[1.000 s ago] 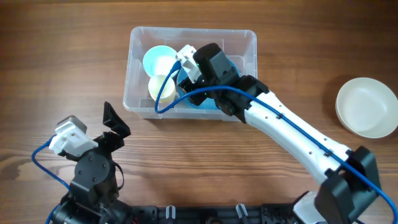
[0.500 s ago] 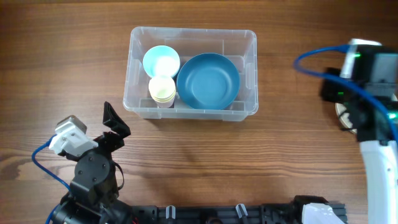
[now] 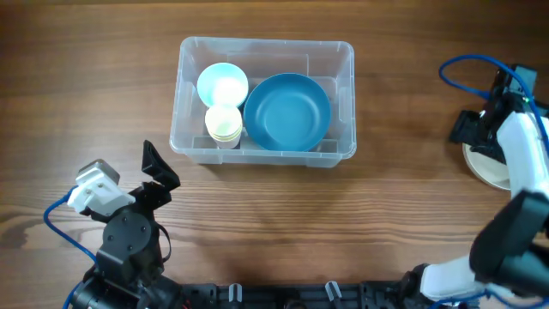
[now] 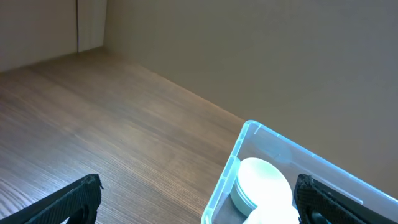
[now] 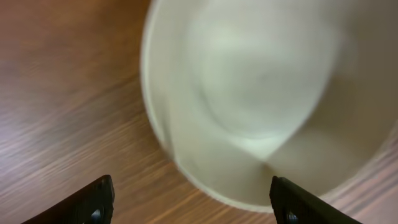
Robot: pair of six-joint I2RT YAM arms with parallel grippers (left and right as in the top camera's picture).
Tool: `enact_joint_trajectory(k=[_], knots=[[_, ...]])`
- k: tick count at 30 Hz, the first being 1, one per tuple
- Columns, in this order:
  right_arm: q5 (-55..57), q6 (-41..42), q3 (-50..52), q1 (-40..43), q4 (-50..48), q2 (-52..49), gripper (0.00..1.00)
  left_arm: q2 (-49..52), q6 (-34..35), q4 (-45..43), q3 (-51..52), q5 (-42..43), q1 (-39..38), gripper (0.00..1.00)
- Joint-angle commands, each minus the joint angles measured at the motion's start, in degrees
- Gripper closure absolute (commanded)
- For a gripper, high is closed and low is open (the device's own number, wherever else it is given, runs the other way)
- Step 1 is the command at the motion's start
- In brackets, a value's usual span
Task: Pack container
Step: 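Move the right gripper to the cream bowl and grasp its rim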
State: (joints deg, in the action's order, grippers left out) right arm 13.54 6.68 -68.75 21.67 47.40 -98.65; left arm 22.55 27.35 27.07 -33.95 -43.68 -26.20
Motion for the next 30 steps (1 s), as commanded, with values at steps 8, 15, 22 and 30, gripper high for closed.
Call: enact_joint_trajectory(k=[8,15,22,30], knots=[[-4.6,1.0,0.2,1.1,-4.4,-7.4,0.43,-0.3,0.5,0.0,0.0,-0.8,0.3,0.0],[-4.6,1.2,3.8,1.2,-8.9,-7.5,0.57,-0.3,0.5,0.0,0.0,-0.8,0.3,0.0],[-4.7,2.1,3.7,1.2,-9.4,-7.4,0.96,-0.3,0.5,0.0,0.0,-0.8,0.3,0.0],[-11.1,4.5,-2.9,-0.3,-3.8,-6.0,0.96,-0.3,0.5,0.0,0.0,-0.8,0.3,0.0]])
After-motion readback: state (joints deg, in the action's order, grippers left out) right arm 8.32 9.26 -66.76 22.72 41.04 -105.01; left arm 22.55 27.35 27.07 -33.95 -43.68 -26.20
